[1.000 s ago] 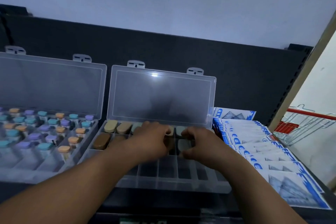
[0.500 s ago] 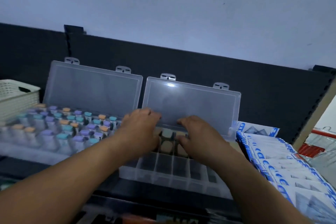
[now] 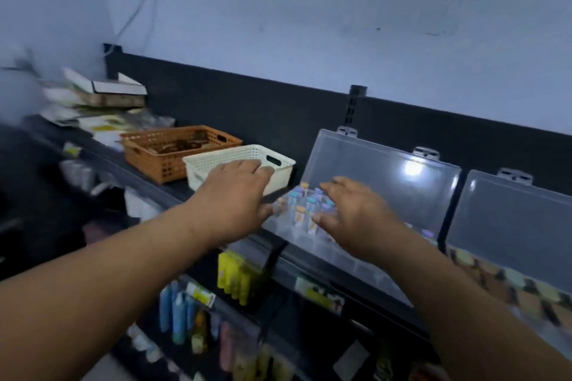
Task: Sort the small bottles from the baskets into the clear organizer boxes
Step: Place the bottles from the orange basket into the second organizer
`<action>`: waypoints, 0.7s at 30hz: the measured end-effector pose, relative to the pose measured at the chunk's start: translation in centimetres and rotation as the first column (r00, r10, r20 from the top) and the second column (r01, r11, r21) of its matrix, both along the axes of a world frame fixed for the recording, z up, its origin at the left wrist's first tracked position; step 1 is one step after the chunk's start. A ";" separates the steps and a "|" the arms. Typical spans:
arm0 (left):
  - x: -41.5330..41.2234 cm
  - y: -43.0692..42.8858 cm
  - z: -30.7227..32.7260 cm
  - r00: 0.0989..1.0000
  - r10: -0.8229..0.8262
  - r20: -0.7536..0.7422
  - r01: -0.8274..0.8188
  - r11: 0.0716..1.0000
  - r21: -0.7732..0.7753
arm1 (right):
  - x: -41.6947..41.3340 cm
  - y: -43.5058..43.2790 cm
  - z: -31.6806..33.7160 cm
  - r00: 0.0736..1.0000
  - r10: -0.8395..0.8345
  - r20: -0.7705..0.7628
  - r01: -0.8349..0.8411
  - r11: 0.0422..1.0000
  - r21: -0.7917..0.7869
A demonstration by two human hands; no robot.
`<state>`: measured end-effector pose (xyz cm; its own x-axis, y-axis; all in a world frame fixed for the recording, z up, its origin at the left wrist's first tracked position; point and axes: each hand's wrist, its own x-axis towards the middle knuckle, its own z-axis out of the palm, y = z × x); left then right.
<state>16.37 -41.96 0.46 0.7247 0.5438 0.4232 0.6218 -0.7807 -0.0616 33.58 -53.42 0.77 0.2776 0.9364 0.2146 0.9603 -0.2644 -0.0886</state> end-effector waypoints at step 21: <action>-15.9 23.8 1.3 0.958 0.284 -0.039 -0.286 0.937 -0.200 | -8.7 28.7 2.1 0.988 0.142 -0.056 -0.147 0.983 -0.112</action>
